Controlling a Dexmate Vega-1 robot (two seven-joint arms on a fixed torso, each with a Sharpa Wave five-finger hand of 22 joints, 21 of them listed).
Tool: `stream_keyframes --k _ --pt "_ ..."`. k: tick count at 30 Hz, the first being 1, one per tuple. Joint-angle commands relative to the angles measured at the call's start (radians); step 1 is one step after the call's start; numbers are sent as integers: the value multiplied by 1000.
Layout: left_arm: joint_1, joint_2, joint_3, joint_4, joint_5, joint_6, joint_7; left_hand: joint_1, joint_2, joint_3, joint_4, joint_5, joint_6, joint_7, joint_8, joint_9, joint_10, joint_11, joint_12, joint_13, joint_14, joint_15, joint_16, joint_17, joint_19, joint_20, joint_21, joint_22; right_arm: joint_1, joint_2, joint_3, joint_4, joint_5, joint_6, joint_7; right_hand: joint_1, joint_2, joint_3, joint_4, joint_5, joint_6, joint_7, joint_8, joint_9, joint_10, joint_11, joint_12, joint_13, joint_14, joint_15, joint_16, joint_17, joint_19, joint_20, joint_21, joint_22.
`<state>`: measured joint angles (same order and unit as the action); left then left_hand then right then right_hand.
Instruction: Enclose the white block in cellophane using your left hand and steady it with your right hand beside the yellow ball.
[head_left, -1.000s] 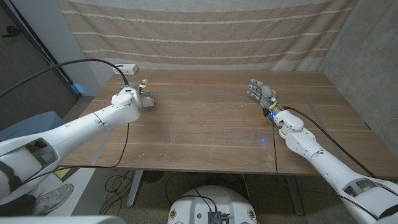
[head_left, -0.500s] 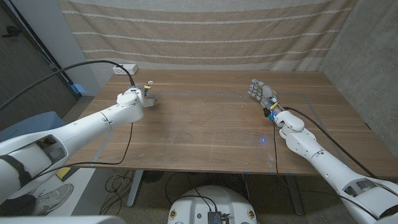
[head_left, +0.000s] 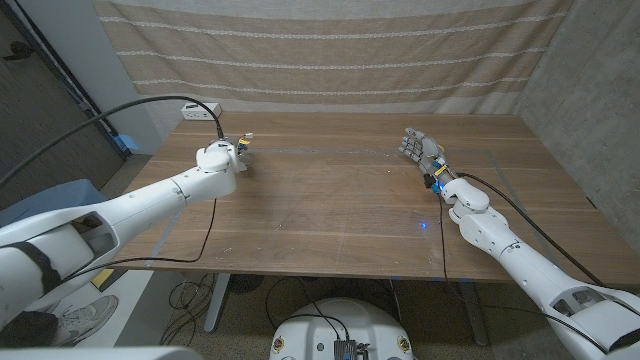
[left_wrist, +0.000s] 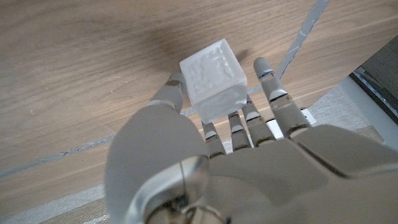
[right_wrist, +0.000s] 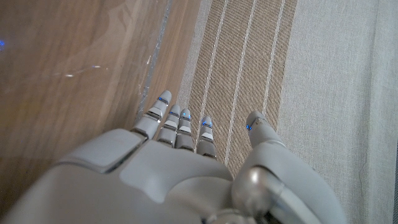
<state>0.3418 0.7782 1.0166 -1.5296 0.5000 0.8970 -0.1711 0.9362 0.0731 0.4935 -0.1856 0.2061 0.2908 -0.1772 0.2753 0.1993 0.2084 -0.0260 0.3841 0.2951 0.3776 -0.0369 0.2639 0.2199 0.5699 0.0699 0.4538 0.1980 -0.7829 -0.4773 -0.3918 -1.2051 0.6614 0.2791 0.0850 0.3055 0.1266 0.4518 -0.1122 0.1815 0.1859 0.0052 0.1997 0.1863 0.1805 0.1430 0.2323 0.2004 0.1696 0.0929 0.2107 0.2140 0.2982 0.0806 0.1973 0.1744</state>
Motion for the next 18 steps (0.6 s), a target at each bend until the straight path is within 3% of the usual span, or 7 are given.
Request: stream_keyframes --k 1,2,3,4,7,12,18 --pt "28 -38 -3 38 73 29 77 184 54 2 -4 29 190 79 47 14 141 -10 128 68 178 -88 93 60 93 -64 58 4 4 0 -2 0 -3 -5 -3 -13 1 4 4 5 5 1 -2 1 12 4 -4 2 3 8 3 1 6 6 6 5" --pt "39 -42 -9 42 79 25 108 236 61 4 -7 36 249 95 67 21 169 -11 158 86 217 -95 117 81 104 -72 73 4 6 0 -3 1 -6 -4 -2 -13 1 4 5 5 5 1 -2 1 12 4 -3 2 3 8 3 1 6 6 6 5" --pt "49 -48 -17 47 84 26 137 311 66 9 -5 47 338 118 103 37 198 -15 200 117 263 -116 141 110 130 -109 105 8 6 0 -2 -1 -6 -6 -5 -13 1 4 5 5 5 1 -2 1 12 3 -4 2 3 8 3 1 6 6 6 5" --pt "80 -63 -56 54 71 21 215 356 70 9 -1 53 409 160 133 53 229 -14 237 142 310 -125 164 137 150 -132 136 12 7 -2 -4 -1 -10 -5 -5 -14 1 4 5 5 5 1 -2 1 11 2 -4 2 3 8 3 1 6 7 6 5" --pt "117 -77 -105 64 51 -2 316 489 67 -15 -3 61 557 243 200 104 320 -23 336 212 436 -153 248 235 175 -167 230 30 7 -4 -6 -5 -14 -8 -10 -14 1 4 5 5 5 1 -2 1 11 2 -4 2 3 7 3 2 6 6 6 5" --pt "144 -86 -140 81 32 -40 398 561 55 -30 -2 68 640 265 242 150 385 -16 408 265 502 -138 287 302 206 -187 309 33 8 -3 -5 -6 -13 -13 -13 -16 1 4 6 5 6 1 -2 1 12 1 -5 2 4 8 3 2 6 6 6 5" --pt "210 -78 -232 44 -43 -150 512 587 40 -32 1 80 664 272 254 172 419 -7 439 286 531 -123 294 325 214 -175 345 29 11 -2 -7 -3 -14 -16 -14 -18 1 4 7 5 7 2 -2 1 13 0 -6 2 4 9 3 2 7 6 7 5"
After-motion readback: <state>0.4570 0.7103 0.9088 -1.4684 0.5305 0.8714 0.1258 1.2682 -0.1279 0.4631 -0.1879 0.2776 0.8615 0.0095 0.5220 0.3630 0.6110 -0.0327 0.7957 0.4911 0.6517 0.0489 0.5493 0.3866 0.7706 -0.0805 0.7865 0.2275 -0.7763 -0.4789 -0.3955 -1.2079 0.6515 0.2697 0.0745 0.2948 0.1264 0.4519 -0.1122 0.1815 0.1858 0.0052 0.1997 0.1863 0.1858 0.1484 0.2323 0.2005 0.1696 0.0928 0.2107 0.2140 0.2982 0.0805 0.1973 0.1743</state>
